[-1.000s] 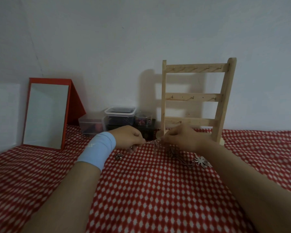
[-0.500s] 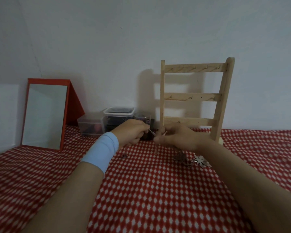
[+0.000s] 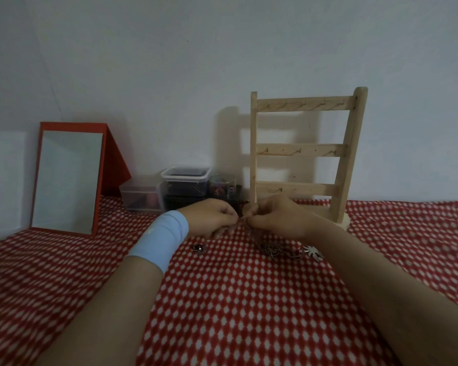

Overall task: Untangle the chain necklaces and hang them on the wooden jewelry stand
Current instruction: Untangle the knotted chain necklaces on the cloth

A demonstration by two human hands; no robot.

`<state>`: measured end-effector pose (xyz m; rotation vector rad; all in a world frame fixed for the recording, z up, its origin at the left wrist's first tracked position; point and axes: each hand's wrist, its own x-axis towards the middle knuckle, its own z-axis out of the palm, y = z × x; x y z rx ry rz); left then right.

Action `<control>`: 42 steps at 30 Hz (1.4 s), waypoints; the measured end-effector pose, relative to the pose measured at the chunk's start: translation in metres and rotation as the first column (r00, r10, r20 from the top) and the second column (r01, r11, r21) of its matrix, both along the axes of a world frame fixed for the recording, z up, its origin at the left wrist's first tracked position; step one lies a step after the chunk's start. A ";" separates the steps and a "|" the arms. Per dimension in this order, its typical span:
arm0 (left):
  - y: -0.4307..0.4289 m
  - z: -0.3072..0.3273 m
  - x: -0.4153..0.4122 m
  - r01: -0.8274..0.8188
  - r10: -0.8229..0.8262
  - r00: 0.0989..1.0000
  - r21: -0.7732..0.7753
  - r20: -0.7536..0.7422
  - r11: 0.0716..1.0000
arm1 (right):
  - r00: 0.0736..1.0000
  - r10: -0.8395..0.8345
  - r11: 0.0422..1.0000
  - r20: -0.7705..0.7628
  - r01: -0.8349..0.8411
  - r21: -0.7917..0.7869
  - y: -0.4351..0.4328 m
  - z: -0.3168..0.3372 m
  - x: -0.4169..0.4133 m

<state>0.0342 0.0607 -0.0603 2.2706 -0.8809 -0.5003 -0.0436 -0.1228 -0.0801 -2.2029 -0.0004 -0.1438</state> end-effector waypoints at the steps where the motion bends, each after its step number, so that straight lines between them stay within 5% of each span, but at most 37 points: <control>1: -0.002 -0.002 -0.001 0.007 -0.007 1.000 0.000 0.004 1.000 | 1.000 0.004 1.000 0.004 -0.004 0.001 0.001 0.000 0.000; 12: -0.004 -0.002 0.000 -0.011 0.026 0.989 -0.104 0.148 0.994 | 0.990 -0.081 0.961 0.120 0.109 -0.254 0.006 0.003 0.004; 17: -0.005 -0.003 -0.002 0.002 0.030 0.973 -0.135 0.229 0.991 | 0.988 -0.128 0.992 0.083 0.129 -0.007 -0.004 0.004 0.001; 20: -0.005 -0.001 -0.003 -0.010 0.062 0.964 -0.200 0.258 0.980 | 0.998 -0.058 0.998 -0.004 0.058 0.013 -0.006 0.007 -0.002; 24: -0.004 0.001 -0.008 -0.012 0.043 0.963 -0.117 0.267 0.993 | 0.992 -0.127 0.978 -0.017 0.128 0.162 -0.007 0.004 0.000; 28: -0.005 -0.002 -0.009 -0.025 0.042 0.986 -0.107 0.159 0.994 | 0.986 -0.165 0.771 -0.037 0.152 0.619 0.003 0.004 0.005; 32: -0.004 -0.001 -0.007 -0.012 0.030 0.985 -0.103 0.170 0.995 | 0.995 -0.049 0.592 -0.084 0.096 0.800 0.007 0.006 0.007; 42: 0.000 0.012 -0.003 -0.011 0.066 0.950 -0.180 0.305 0.984 | 1.000 0.007 0.884 0.024 -0.017 0.468 -0.010 0.013 -0.005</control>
